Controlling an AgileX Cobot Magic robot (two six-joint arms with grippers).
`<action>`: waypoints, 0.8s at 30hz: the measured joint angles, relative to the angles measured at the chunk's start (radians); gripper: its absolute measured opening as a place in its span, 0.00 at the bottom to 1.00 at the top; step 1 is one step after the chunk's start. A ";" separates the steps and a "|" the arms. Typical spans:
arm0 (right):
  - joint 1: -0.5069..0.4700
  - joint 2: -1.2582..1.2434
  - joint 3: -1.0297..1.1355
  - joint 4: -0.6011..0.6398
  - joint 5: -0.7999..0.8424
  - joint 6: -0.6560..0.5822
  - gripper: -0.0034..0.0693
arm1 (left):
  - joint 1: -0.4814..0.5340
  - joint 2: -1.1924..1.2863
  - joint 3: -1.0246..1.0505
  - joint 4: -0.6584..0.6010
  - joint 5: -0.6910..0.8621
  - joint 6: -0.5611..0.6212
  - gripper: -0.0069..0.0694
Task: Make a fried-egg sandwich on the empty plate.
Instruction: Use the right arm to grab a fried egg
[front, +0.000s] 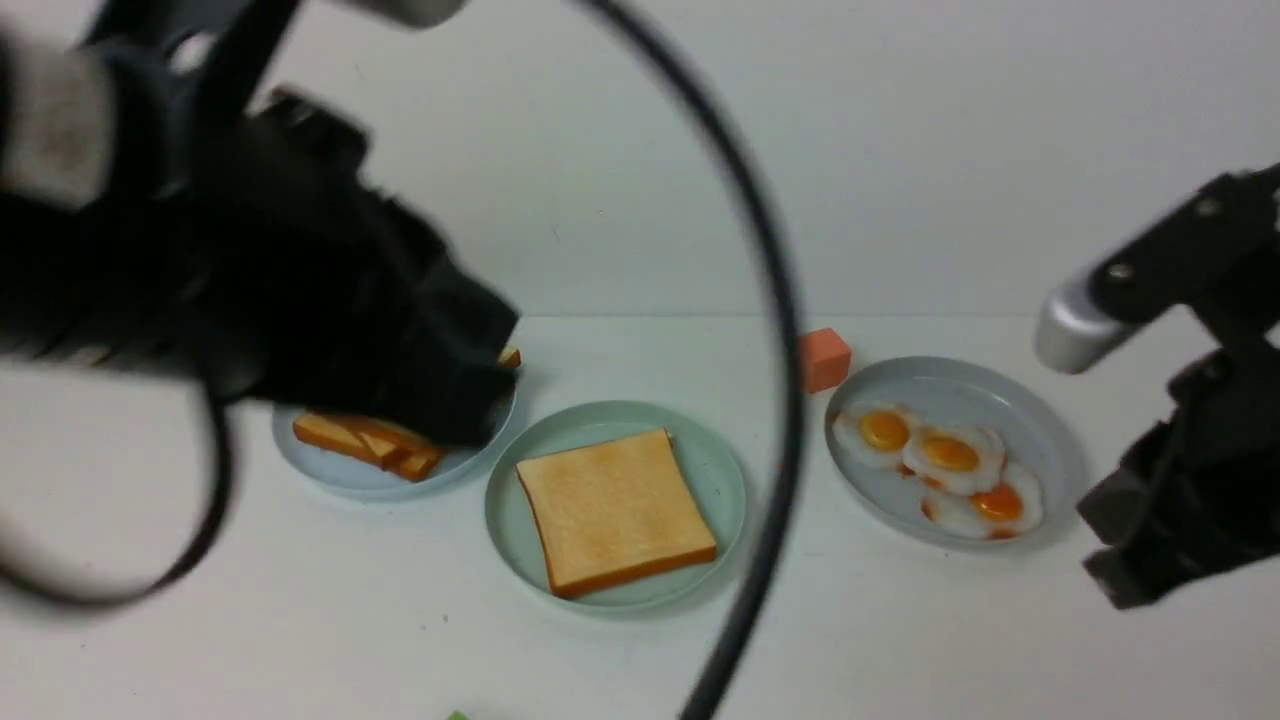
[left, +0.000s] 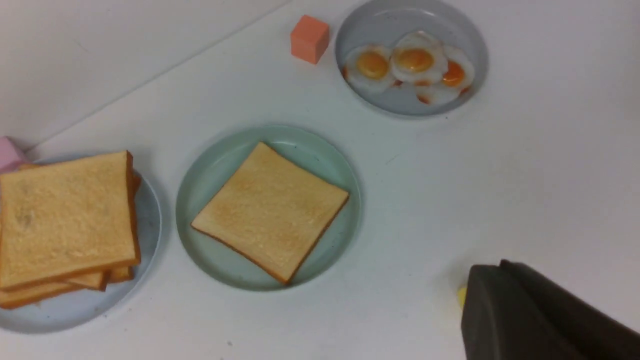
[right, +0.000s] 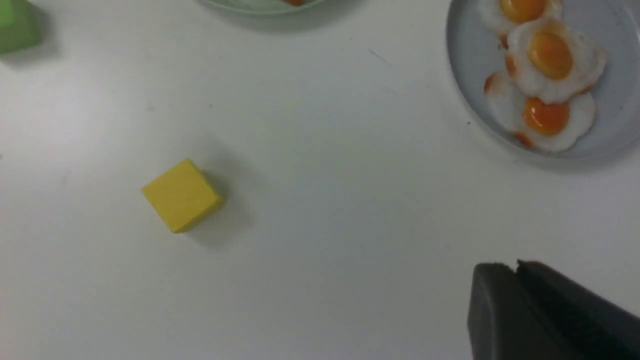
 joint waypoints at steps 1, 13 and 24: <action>-0.020 0.043 -0.018 -0.002 -0.008 0.000 0.15 | 0.000 -0.071 0.089 -0.008 -0.041 -0.002 0.07; -0.180 0.492 -0.231 0.002 -0.069 -0.031 0.34 | 0.000 -0.626 0.555 -0.030 -0.370 -0.057 0.07; -0.179 0.760 -0.373 -0.069 -0.143 -0.098 0.97 | 0.000 -0.636 0.557 -0.030 -0.416 -0.060 0.07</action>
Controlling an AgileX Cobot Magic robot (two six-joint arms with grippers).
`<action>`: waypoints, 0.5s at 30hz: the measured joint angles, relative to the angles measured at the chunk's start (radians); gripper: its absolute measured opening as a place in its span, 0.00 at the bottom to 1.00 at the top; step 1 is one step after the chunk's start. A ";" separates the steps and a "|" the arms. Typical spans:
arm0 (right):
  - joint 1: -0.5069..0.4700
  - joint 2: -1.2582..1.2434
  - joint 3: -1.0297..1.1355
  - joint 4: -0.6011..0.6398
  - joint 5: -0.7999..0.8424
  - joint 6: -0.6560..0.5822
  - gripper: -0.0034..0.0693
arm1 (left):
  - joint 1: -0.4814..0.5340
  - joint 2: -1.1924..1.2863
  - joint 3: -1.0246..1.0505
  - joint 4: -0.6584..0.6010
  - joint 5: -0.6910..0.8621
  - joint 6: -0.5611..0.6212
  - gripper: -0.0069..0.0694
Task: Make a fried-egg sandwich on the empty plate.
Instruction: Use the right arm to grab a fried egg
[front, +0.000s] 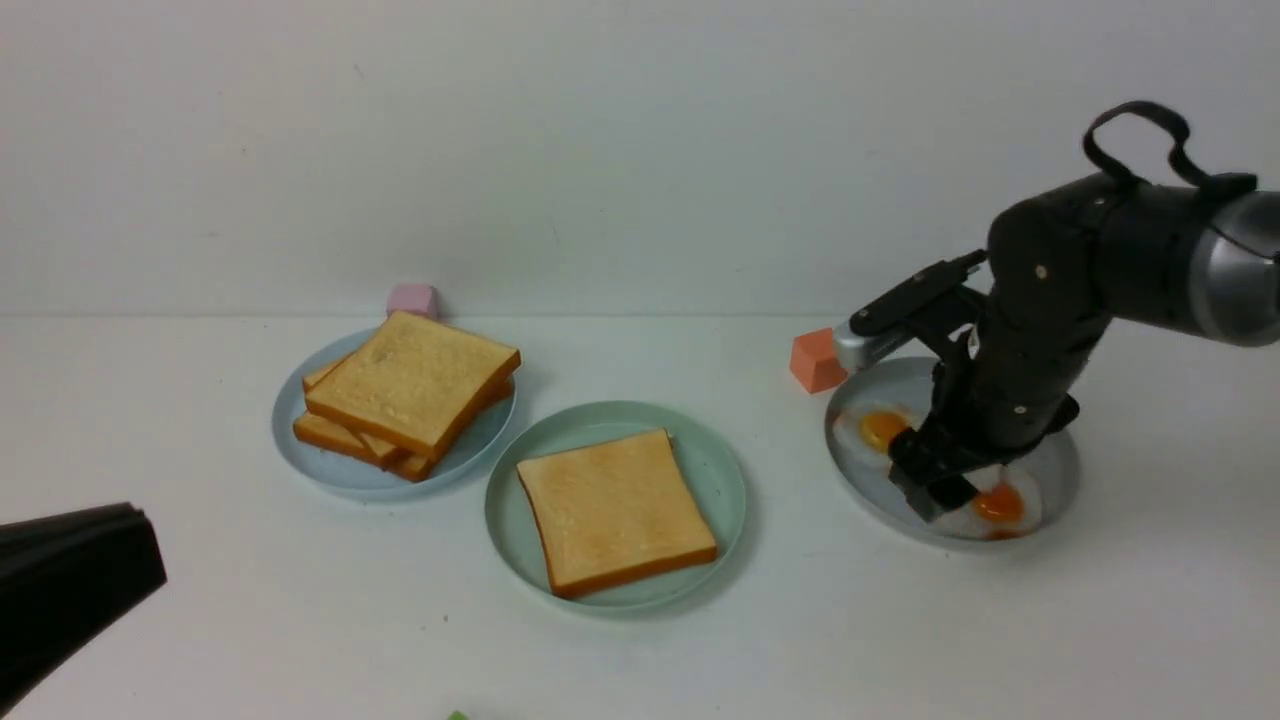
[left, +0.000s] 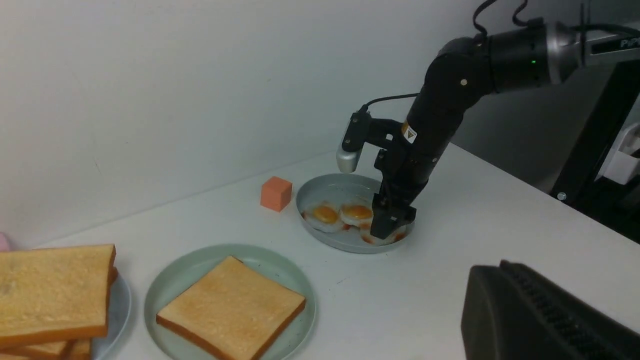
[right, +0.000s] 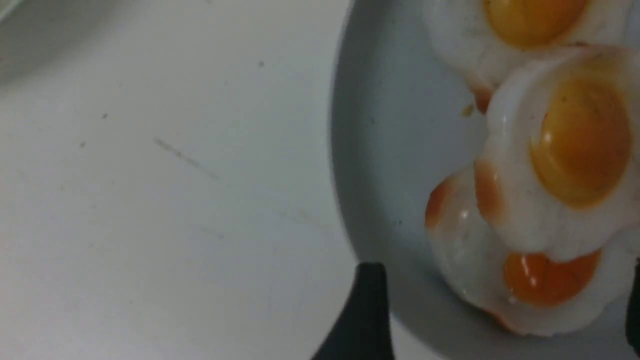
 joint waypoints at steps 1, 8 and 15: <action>0.000 0.005 -0.003 -0.002 -0.001 0.000 0.97 | 0.000 0.000 0.000 0.000 0.001 0.000 0.07; 0.000 0.104 -0.071 -0.061 -0.022 -0.004 0.90 | 0.000 0.000 0.001 0.000 0.037 0.000 0.07; 0.000 0.139 -0.091 -0.067 -0.025 -0.035 0.86 | 0.000 0.000 0.001 0.000 0.063 0.000 0.07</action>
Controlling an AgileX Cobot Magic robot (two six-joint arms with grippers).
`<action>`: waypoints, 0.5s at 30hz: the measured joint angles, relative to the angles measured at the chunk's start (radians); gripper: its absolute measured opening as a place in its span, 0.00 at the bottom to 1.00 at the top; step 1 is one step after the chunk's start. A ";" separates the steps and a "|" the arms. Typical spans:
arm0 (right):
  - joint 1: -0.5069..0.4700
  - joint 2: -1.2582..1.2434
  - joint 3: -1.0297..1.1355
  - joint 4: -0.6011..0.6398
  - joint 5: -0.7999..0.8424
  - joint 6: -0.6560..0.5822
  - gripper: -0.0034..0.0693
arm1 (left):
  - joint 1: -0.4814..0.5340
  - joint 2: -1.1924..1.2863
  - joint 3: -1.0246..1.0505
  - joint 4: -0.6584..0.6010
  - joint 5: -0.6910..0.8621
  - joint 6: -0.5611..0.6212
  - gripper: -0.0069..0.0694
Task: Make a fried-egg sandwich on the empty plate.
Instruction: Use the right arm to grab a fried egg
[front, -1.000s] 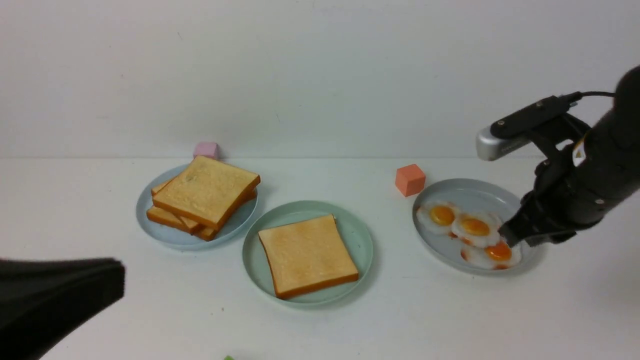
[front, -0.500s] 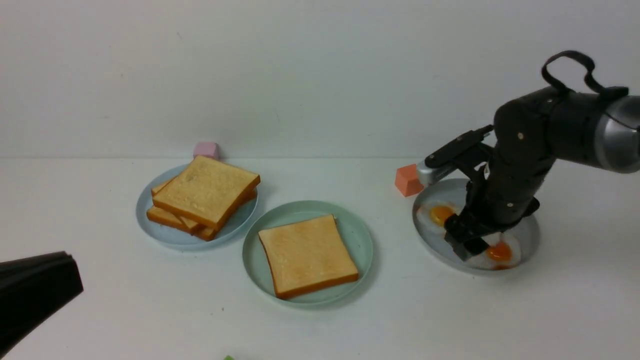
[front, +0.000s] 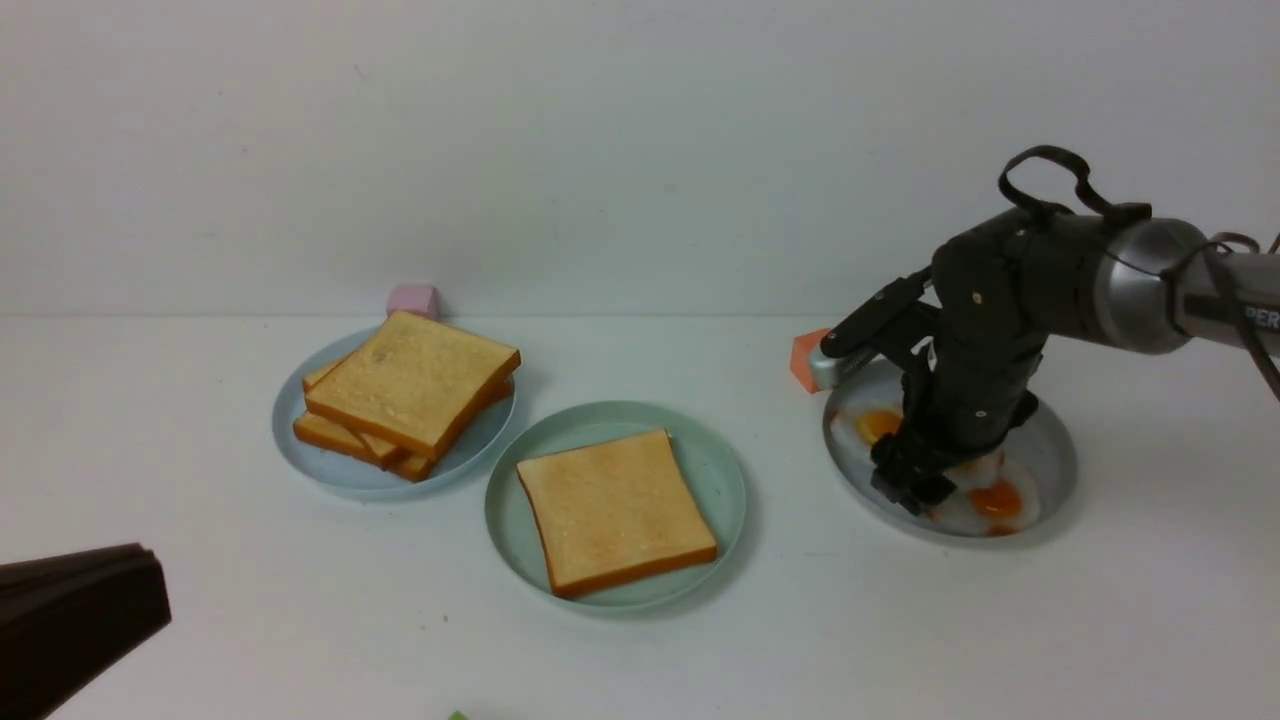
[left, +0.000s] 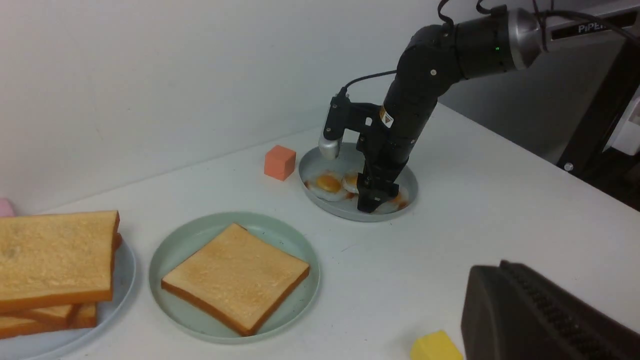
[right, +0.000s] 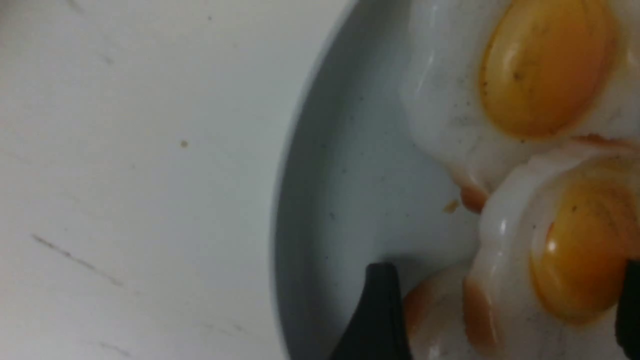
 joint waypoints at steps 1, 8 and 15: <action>0.000 0.003 -0.003 -0.003 0.000 -0.007 0.86 | 0.000 0.000 0.000 -0.009 0.002 0.000 0.07; -0.003 0.008 -0.007 -0.009 0.000 -0.012 0.80 | 0.000 0.000 0.001 -0.024 0.005 0.000 0.07; -0.008 0.004 -0.024 -0.017 0.020 -0.015 0.49 | 0.000 0.000 0.002 -0.025 0.005 0.000 0.07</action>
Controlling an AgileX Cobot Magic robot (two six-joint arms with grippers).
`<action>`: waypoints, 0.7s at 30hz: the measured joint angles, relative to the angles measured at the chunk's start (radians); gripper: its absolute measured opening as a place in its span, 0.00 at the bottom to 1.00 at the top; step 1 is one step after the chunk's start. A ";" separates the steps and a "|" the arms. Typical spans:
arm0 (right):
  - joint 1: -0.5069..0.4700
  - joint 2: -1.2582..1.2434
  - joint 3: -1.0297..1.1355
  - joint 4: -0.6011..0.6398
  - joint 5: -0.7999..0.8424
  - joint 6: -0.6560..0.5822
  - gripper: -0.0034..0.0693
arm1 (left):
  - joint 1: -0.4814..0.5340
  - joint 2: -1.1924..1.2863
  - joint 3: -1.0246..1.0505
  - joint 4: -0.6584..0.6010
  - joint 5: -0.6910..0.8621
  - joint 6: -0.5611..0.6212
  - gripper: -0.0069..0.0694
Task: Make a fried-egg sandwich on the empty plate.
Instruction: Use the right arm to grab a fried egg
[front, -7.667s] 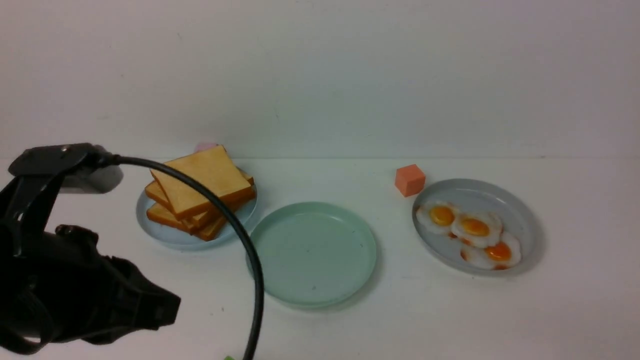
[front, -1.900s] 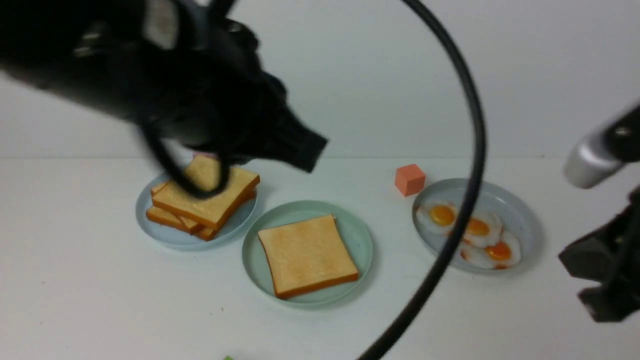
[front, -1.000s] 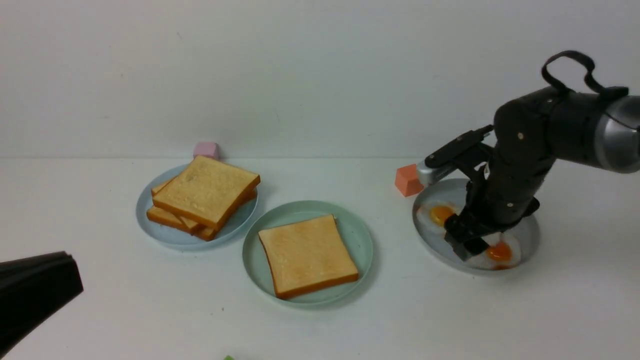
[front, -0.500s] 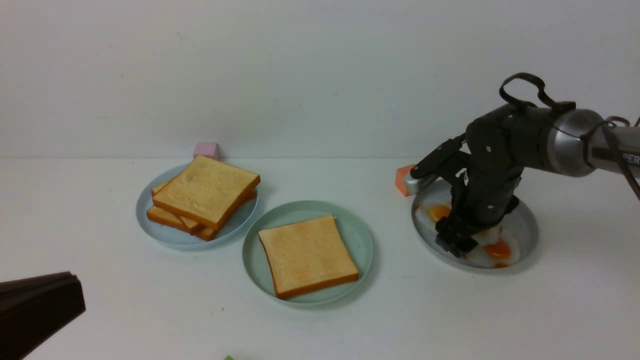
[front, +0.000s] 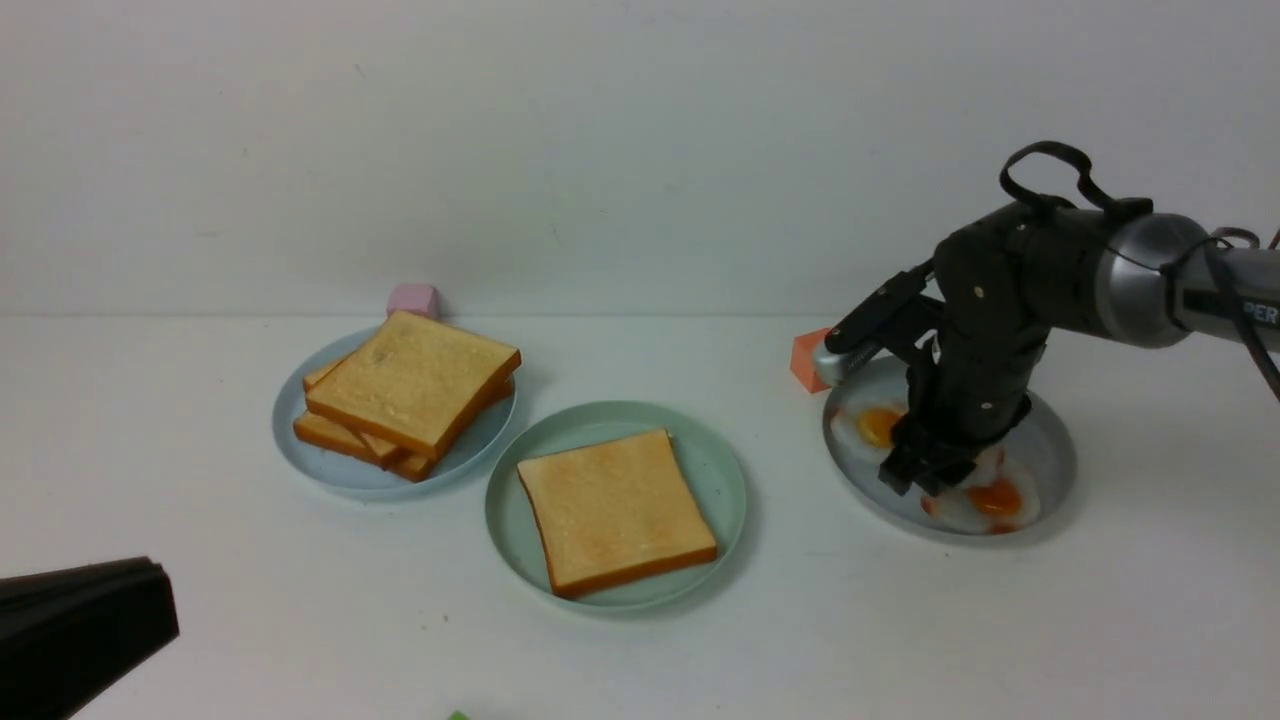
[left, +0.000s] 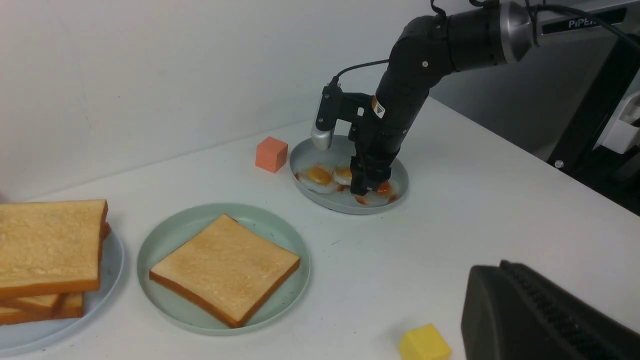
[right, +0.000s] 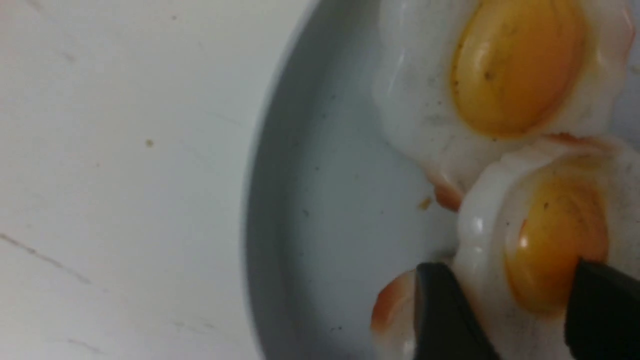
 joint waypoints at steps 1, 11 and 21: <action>0.000 -0.003 0.000 0.000 0.004 0.000 0.42 | 0.000 0.000 0.000 0.000 0.000 0.000 0.07; 0.000 -0.034 -0.002 -0.055 0.025 -0.001 0.24 | 0.000 0.000 0.000 0.000 0.005 0.000 0.07; 0.015 -0.180 -0.002 -0.055 0.096 0.040 0.17 | 0.000 0.000 0.000 0.000 0.006 0.000 0.07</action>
